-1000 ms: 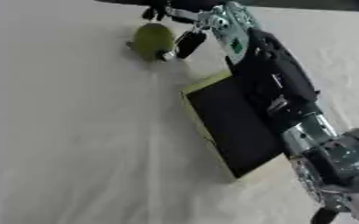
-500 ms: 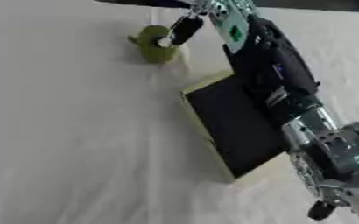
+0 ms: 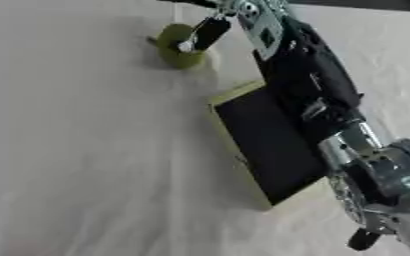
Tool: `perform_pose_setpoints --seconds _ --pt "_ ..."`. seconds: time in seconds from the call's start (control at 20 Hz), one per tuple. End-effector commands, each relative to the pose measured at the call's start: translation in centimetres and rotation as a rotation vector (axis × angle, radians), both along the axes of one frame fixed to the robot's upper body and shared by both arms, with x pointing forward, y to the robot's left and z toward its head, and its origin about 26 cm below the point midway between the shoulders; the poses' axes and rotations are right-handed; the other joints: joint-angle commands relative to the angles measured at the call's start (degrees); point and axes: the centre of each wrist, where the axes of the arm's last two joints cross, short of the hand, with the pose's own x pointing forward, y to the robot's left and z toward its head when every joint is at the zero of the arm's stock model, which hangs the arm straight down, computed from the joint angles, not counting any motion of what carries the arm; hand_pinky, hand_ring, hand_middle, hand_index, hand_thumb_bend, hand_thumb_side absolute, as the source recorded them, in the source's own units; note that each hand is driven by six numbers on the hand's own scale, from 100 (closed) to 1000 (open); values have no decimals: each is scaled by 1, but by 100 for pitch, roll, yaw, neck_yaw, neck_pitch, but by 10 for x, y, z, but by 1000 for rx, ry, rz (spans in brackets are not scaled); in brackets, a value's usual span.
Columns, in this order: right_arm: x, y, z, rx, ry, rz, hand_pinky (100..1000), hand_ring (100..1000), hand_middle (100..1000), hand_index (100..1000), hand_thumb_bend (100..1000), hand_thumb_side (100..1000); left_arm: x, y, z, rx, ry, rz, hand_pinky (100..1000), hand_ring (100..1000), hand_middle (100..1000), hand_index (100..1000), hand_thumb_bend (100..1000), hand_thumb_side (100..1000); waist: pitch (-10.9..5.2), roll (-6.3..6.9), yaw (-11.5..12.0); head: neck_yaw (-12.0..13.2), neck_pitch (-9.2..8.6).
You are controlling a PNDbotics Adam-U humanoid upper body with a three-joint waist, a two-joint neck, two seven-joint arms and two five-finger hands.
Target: Pick up objects on the table and place them in the box.
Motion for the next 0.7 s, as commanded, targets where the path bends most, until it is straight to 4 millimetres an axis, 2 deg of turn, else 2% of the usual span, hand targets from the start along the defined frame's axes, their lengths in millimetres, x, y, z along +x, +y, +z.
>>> perform_pose_setpoints --seconds 0.05,0.2,0.65,0.7 --pt "-1 -15 14 -8 -21 -39 905 878 868 942 369 264 -4 1 9 9 -31 -1 762 873 636 716 167 571 -130 36 24 -49 -130" --pt "0 -18 8 -16 -8 -60 905 879 868 942 374 270 -4 0 10 8 -35 -2 762 873 635 715 167 572 -105 32 54 -88 -182" --pt "3 -25 -2 -52 14 -91 900 877 856 941 384 280 -4 0 10 1 -31 0 762 874 635 715 159 574 -88 23 56 -78 -168" --pt "4 -27 -3 -54 18 -99 874 845 790 931 373 303 -4 0 9 0 -29 2 762 875 635 714 153 577 -93 26 50 -70 -156"
